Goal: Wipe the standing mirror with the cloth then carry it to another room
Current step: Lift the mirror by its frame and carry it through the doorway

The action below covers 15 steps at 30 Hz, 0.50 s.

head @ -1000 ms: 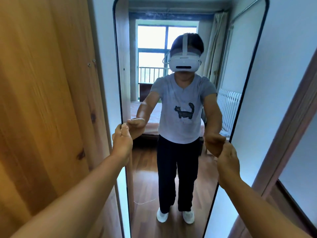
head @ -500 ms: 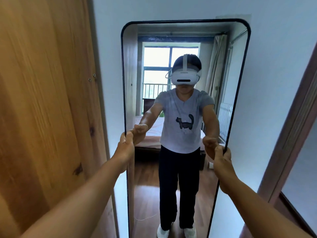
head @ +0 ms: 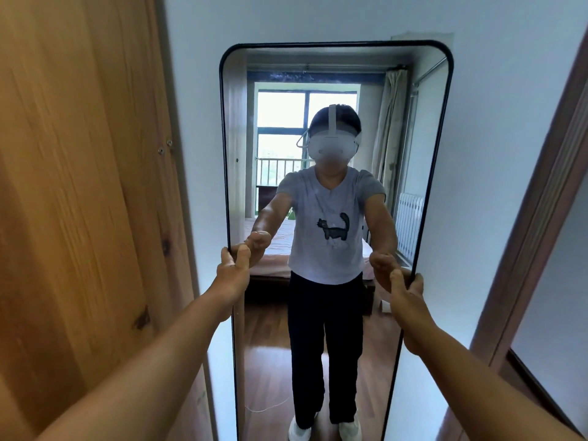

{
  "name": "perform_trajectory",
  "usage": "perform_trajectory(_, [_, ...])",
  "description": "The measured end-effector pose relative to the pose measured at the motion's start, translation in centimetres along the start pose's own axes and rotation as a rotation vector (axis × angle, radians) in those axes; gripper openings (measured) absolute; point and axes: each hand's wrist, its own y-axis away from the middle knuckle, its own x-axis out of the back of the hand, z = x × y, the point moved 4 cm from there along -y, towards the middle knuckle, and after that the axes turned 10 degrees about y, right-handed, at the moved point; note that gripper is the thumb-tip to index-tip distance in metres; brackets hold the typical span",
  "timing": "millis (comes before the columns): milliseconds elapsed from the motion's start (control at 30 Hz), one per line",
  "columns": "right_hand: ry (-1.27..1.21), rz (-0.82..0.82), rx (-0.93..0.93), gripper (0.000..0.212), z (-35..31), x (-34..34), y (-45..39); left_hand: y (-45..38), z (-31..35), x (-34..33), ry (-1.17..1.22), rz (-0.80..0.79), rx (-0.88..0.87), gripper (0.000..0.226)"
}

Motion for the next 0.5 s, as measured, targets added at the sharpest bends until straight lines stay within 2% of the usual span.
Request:
perform_trajectory(267, [-0.012, 0.025, -0.038, 0.064, -0.2, 0.7, 2.1, 0.9, 0.6, 0.4, -0.013, 0.019, 0.011, 0.069])
perform_trajectory(500, [0.000, 0.006, -0.056, 0.062, -0.8, 2.1, 4.9, 4.3, 1.4, 1.0, 0.025, 0.097, -0.008, 0.068])
